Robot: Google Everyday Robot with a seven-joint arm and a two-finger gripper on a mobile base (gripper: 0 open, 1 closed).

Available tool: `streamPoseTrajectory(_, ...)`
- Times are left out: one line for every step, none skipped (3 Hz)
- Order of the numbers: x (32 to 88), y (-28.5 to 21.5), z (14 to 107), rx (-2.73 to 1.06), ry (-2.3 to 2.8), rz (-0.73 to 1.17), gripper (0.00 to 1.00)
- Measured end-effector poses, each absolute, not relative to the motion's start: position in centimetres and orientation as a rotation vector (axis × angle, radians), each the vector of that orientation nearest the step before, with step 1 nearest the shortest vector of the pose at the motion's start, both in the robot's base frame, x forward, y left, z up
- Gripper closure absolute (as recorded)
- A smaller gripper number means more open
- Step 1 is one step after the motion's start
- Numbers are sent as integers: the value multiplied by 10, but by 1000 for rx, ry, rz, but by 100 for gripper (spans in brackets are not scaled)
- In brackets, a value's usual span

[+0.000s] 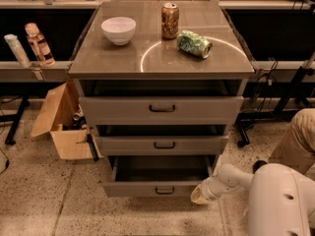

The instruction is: Close bottom drawer

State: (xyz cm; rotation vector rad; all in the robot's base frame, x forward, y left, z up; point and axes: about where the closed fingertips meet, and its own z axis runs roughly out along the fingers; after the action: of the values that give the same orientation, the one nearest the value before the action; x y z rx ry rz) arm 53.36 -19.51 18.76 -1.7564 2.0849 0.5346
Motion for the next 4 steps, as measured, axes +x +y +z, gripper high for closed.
streamPoseTrajectory(534, -195, 188, -1756, 2085, 535, 35)
streamPoseTrajectory(534, -195, 188, -1756, 2085, 535, 41)
streamPoseTrajectory(534, -195, 188, -1756, 2085, 535, 64)
streamPoseTrajectory(534, -195, 188, -1756, 2085, 535, 91)
